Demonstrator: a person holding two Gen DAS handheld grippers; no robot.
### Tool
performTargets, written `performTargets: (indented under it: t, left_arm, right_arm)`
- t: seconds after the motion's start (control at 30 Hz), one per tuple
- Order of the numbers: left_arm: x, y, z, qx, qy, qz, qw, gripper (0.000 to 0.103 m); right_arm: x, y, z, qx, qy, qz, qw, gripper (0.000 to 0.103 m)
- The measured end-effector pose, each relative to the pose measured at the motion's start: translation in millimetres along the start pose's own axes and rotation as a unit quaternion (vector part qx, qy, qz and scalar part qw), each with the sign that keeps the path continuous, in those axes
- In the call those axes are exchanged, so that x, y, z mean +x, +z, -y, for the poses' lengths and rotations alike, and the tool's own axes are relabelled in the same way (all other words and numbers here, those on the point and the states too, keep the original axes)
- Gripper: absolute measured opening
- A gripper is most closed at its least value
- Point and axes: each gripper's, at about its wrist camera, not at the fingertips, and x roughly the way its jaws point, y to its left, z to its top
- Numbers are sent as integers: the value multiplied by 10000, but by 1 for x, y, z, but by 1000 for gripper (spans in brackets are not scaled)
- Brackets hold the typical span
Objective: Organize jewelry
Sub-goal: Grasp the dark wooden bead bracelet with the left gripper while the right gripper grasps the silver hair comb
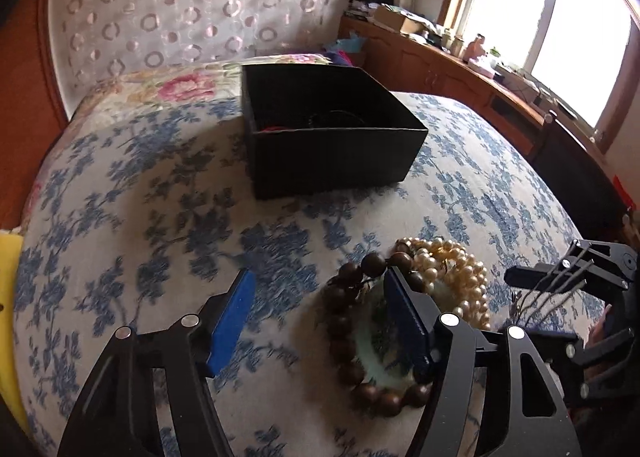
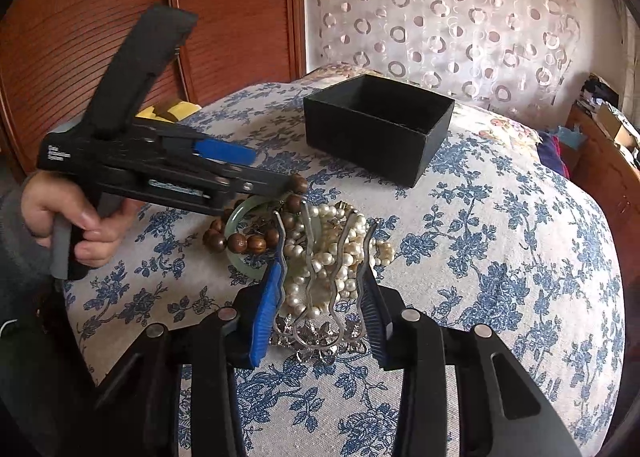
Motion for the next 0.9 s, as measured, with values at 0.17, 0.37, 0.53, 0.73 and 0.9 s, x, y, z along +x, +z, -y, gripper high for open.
performTargets:
  t: [0.17,0.37,0.53,0.73,0.9]
  left_arm:
    - [10,5,6,31,-154,-98,9998,43]
    - [11,3,5,-44,-389,-206,9990,19]
    - [10,1,-4,-232,-385,-204,9988,15]
    - [-5,5,-2,-191,-167,33,9997,14]
    - [-31,11,7,-34,-57,385,9992,14]
  right_arm:
    - [0,1,1,31,25,28,10000,41]
    - [-1,0,4,73,29,48,10000,41]
    - [-1,0,3,81,31,55,9999,41]
    - [-2,3,4,61,21,67,10000,40]
    - [-8,8,5,25,9,145,9999,39]
